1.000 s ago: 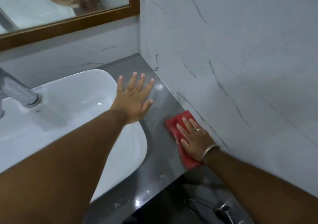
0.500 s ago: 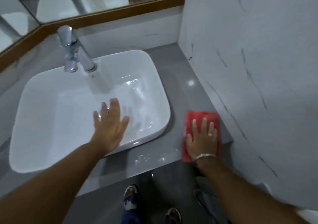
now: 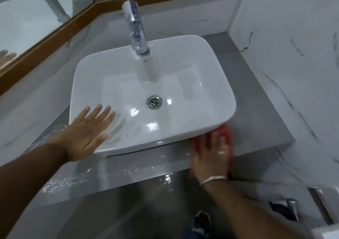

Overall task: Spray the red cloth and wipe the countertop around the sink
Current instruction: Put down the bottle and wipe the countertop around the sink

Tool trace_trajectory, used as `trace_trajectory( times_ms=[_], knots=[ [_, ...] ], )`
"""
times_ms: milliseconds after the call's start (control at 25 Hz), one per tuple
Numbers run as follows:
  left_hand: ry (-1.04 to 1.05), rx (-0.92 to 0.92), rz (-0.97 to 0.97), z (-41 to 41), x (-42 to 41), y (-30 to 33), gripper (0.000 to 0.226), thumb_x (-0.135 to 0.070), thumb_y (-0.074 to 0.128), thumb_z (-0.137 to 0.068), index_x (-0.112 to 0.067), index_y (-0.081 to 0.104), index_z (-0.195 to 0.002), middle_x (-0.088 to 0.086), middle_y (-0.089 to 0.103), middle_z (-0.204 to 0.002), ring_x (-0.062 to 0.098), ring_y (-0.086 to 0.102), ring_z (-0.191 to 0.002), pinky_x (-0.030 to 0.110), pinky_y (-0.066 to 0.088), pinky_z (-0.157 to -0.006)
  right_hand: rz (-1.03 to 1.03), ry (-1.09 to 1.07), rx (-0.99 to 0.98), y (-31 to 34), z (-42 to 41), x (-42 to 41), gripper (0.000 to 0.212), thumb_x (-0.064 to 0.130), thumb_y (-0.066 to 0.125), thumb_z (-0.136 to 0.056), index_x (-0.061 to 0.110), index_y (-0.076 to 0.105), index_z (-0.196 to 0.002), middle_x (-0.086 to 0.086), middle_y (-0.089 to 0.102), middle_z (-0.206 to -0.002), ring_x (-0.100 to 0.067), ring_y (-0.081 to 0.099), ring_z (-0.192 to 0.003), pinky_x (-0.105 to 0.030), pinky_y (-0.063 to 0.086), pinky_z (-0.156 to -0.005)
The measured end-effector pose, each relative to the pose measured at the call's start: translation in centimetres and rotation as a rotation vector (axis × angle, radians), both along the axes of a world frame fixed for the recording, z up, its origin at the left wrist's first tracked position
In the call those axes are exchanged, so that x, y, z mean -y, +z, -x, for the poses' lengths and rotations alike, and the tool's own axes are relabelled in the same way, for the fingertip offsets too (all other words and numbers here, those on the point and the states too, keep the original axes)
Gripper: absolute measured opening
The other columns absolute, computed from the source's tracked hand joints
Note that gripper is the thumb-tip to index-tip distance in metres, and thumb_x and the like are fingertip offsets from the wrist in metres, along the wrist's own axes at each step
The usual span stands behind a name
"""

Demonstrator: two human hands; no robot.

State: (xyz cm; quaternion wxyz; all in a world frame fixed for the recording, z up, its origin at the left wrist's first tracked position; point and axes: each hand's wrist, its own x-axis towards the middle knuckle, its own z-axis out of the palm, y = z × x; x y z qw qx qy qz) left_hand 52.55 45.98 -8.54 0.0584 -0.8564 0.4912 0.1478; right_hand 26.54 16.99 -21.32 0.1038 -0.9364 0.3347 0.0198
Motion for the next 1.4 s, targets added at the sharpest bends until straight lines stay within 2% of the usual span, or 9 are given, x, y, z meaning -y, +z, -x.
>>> trace_trajectory(
  times_ms=[200, 360, 480, 640, 760, 880, 1040, 1240, 1400],
  knots=[
    [-0.01, 0.037, -0.002, -0.2, 0.3, -0.6, 0.077, -0.063, -0.009, -0.091, -0.024, -0.013, -0.157, 0.004, -0.008, -0.167, 0.019, -0.018, -0.152, 0.041, -0.017, -0.122, -0.01, 0.637, 0.034, -0.3, -2.6, -9.3, 0.057, 0.047, 0.049, -0.086, 0.033, 0.051, -0.14, -0.01, 0.048, -0.152, -0.039, 0.043, -0.138, -0.053, 0.039, -0.112],
    [-0.033, 0.061, 0.045, -0.6, -0.1, -1.7, 0.076, -0.067, -0.017, -0.088, -0.029, -0.023, -0.153, 0.001, -0.008, -0.167, 0.018, -0.017, -0.152, 0.047, -0.016, -0.122, 0.108, -0.009, -0.077, 0.8, 1.3, 5.7, 0.062, 0.053, 0.04, -0.09, 0.028, 0.041, -0.147, -0.017, 0.033, -0.159, -0.044, 0.027, -0.144, -0.058, 0.035, -0.111],
    [-0.034, 0.052, 0.063, -0.7, -0.1, -1.9, 0.078, -0.067, -0.015, -0.089, -0.029, -0.017, -0.157, 0.0, -0.004, -0.168, 0.016, -0.014, -0.153, 0.048, -0.018, -0.121, 0.145, -0.277, -0.008, 0.7, -1.8, -0.6, 0.062, 0.046, 0.033, -0.09, 0.018, 0.05, -0.143, -0.023, 0.043, -0.152, -0.043, 0.032, -0.142, -0.057, 0.022, -0.118],
    [-0.046, 0.06, 0.024, -0.3, 0.0, -1.2, 0.08, -0.063, -0.015, -0.088, -0.027, -0.013, -0.159, 0.002, -0.002, -0.169, 0.017, -0.012, -0.153, 0.05, -0.014, -0.122, 0.043, 0.543, 0.064, -0.9, -5.5, -21.6, 0.053, 0.05, 0.045, -0.088, 0.033, 0.052, -0.138, -0.01, 0.051, -0.149, -0.039, 0.04, -0.138, -0.057, 0.034, -0.114],
    [-0.05, 0.064, 0.026, -0.2, 0.0, -1.1, 0.079, -0.062, -0.014, -0.088, -0.027, -0.013, -0.159, 0.002, -0.001, -0.169, 0.018, -0.011, -0.153, 0.051, -0.013, -0.122, 0.059, 0.753, 0.117, -0.4, -3.6, -15.8, 0.047, 0.043, 0.054, -0.089, 0.036, 0.056, -0.135, -0.004, 0.054, -0.148, -0.034, 0.046, -0.137, -0.053, 0.045, -0.108],
    [-0.055, 0.045, 0.047, -0.5, 0.0, -1.5, 0.078, -0.064, -0.013, -0.09, -0.028, -0.012, -0.159, 0.001, -0.001, -0.169, 0.018, -0.009, -0.154, 0.051, -0.013, -0.122, 0.159, 0.275, 0.001, 0.3, 0.4, -0.4, 0.053, 0.044, 0.046, -0.091, 0.031, 0.052, -0.142, -0.012, 0.047, -0.152, -0.042, 0.037, -0.141, -0.061, 0.047, -0.099],
    [-0.058, 0.032, 0.072, -0.9, -0.2, -2.2, 0.077, -0.065, -0.011, -0.091, -0.03, -0.009, -0.159, -0.002, 0.001, -0.168, 0.016, -0.007, -0.154, 0.051, -0.014, -0.122, 0.069, -0.406, -0.112, 0.8, -1.2, 5.2, 0.069, 0.052, 0.023, -0.096, 0.019, 0.023, -0.156, -0.016, 0.018, -0.165, -0.038, 0.013, -0.151, -0.057, 0.017, -0.12],
    [-0.047, 0.016, -0.009, -0.7, -0.1, -1.6, 0.078, -0.068, -0.021, -0.085, -0.034, -0.021, -0.155, -0.006, -0.008, -0.167, 0.014, -0.014, -0.152, 0.049, -0.017, -0.122, 0.005, 0.385, -0.011, -1.5, -1.9, -12.4, 0.068, 0.059, 0.047, -0.087, 0.029, 0.041, -0.148, -0.013, 0.035, -0.159, -0.041, 0.029, -0.144, -0.054, 0.02, -0.117],
    [-0.029, -0.017, -0.038, -0.5, 0.3, -1.1, 0.076, -0.069, -0.019, -0.083, -0.036, -0.021, -0.151, -0.01, -0.011, -0.164, 0.014, -0.016, -0.151, 0.047, -0.02, -0.121, -0.049, 0.572, -0.058, -0.4, 1.2, 2.1, 0.057, 0.062, 0.038, -0.094, 0.035, 0.05, -0.143, -0.008, 0.046, -0.154, -0.036, 0.037, -0.141, -0.052, 0.023, -0.121]
  ],
)
